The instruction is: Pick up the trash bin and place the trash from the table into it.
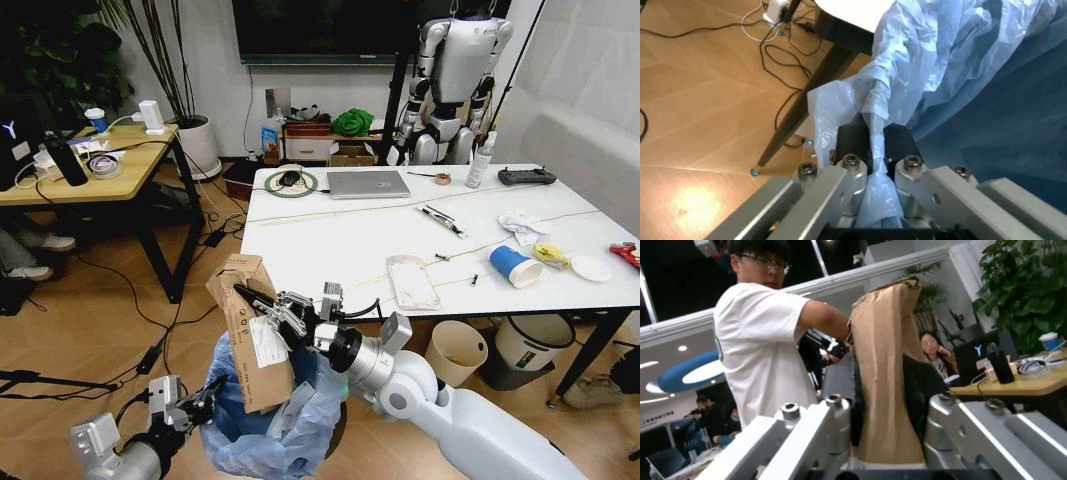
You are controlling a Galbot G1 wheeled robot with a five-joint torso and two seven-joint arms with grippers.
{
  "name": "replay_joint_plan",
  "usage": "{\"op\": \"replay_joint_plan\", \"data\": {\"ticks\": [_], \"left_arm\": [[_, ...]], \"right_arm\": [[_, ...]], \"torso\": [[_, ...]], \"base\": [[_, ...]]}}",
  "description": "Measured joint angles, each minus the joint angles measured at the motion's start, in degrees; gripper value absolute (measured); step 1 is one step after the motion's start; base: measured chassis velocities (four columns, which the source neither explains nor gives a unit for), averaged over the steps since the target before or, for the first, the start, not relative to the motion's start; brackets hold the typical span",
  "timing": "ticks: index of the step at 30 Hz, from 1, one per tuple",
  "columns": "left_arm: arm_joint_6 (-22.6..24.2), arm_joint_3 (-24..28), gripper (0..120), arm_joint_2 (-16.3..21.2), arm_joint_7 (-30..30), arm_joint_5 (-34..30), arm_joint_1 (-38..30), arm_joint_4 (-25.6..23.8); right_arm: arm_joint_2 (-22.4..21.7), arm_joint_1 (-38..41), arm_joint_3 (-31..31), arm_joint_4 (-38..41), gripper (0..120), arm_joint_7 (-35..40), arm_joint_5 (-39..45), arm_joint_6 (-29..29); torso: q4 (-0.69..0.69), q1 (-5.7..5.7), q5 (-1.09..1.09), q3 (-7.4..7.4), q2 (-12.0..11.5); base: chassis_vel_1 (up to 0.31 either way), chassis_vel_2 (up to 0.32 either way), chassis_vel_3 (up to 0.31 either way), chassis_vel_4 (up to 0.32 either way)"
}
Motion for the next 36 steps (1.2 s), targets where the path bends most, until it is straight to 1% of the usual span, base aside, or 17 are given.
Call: {"op": "replay_joint_plan", "data": {"ticks": [3,4,5,8,10,13,14,15,18,21,25,27,28,29,30,32,36], "left_arm": [[0.0,0.0,0,0.0,0.0,0.0,-0.1,0.0],[0.0,0.0,0,0.0,0.0,0.0,-0.1,0.0],[0.0,0.0,0,0.0,-0.1,0.0,-0.1,0.1],[0.0,0.0,0,0.0,-0.1,0.0,-0.1,0.1],[0.0,0.0,0,-0.1,-0.1,0.0,-0.1,0.1],[0.0,0.1,0,-0.3,-0.1,0.0,0.0,0.1],[0.0,0.2,0,-0.4,-0.1,0.1,0.0,0.0],[0.0,0.2,0,-0.4,-0.1,0.1,0.0,0.0],[0.0,0.2,0,-0.7,-0.1,0.3,0.1,-0.2],[0.0,0.2,0,-1.0,-0.1,0.5,0.2,-0.4],[0.0,0.4,0,-1.3,0.0,1.1,0.4,-0.5],[0.0,0.8,0,-1.5,0.3,2.1,0.4,-0.4],[0.0,1.2,0,-1.7,0.4,2.7,0.3,-0.2],[-0.1,1.8,0,-1.9,0.5,3.4,0.2,0.2],[-0.1,1.8,0,-1.9,0.5,3.4,0.2,0.2],[-0.3,2.7,0,-2.1,0.5,4.1,0.1,0.5],[-0.6,4.5,0,-1.9,0.5,4.8,-0.4,1.2]], "right_arm": [[-0.1,-0.2,0.0,-0.1,31,0.0,-0.2,0.1],[-0.1,-0.2,0.1,-0.1,32,0.0,-0.2,0.1],[-0.1,-0.4,0.1,-0.1,41,0.0,-0.3,0.3],[-0.2,-0.5,0.1,0.0,48,0.0,-0.3,0.3],[-0.4,-0.9,0.3,0.1,59,-0.1,-0.5,0.4],[-0.5,-1.3,0.4,0.4,69,-0.3,-0.7,0.4],[-0.6,-1.5,0.4,0.5,76,-0.3,-0.8,0.4],[-0.6,-1.5,0.4,0.5,76,-0.3,-0.8,0.4],[-0.8,-1.6,0.5,1.1,88,-0.3,-0.8,0.4],[-1.1,-1.6,0.7,1.6,95,-0.3,-0.8,0.4],[-1.3,-1.9,1.6,2.0,97,-0.1,-0.9,0.4],[-1.2,-2.4,3.8,2.1,98,2.4,-1.3,0.1],[-0.9,-2.7,5.8,2.1,98,4.1,-1.5,-0.4],[-0.6,-3.1,9.0,2.0,99,7.6,-2.1,-1.6],[-0.6,-3.1,9.0,2.0,99,7.6,-2.1,-1.6],[-0.8,-4.0,14.4,1.5,100,13.5,-2.7,-4.7],[-3.0,-7.2,27.5,-0.9,100,26.9,-5.3,-12.5]], "torso": [[0.0,0.0,0.0,0.0,0.0],[0.0,0.0,0.0,0.0,0.0],[0.0,0.0,0.0,0.0,0.0],[0.0,0.0,0.0,0.0,0.0],[0.0,0.0,0.0,0.0,0.0],[0.0,0.0,0.0,0.0,0.0],[0.0,0.0,0.01,0.0,0.0],[0.0,0.0,0.01,0.0,0.0],[0.0,0.0,0.01,0.0,0.0],[0.0,0.0,0.0,0.0,0.0],[0.0,0.0,0.01,0.0,0.0],[0.0,0.0,0.01,0.0,0.0],[0.0,0.0,0.01,0.0,0.0],[0.01,0.0,0.01,0.0,0.0],[0.01,0.0,0.01,0.0,0.0],[0.01,0.0,0.02,0.0,0.0],[0.0,0.0,0.03,0.0,0.0]], "base": [[0.0,0.0,0.0,0.0],[0.0,0.0,0.0,0.0],[0.0,0.0,0.0,0.0],[0.0,0.0,0.0,0.0],[0.0,0.0,0.0,0.0],[0.0,0.0,0.0,0.0],[0.0,0.0,0.0,0.0],[0.0,0.0,0.0,0.0],[0.0,0.0,0.0,0.0],[0.0,0.0,0.0,0.0],[0.0,0.0,0.0,0.0],[0.0,0.0,0.0,0.0],[0.0,0.0,0.0,0.0],[0.0,0.0,0.0,0.0],[0.0,0.0,0.0,0.0],[0.0,0.0,0.0,0.0],[0.0,0.0,0.0,0.0]]}}
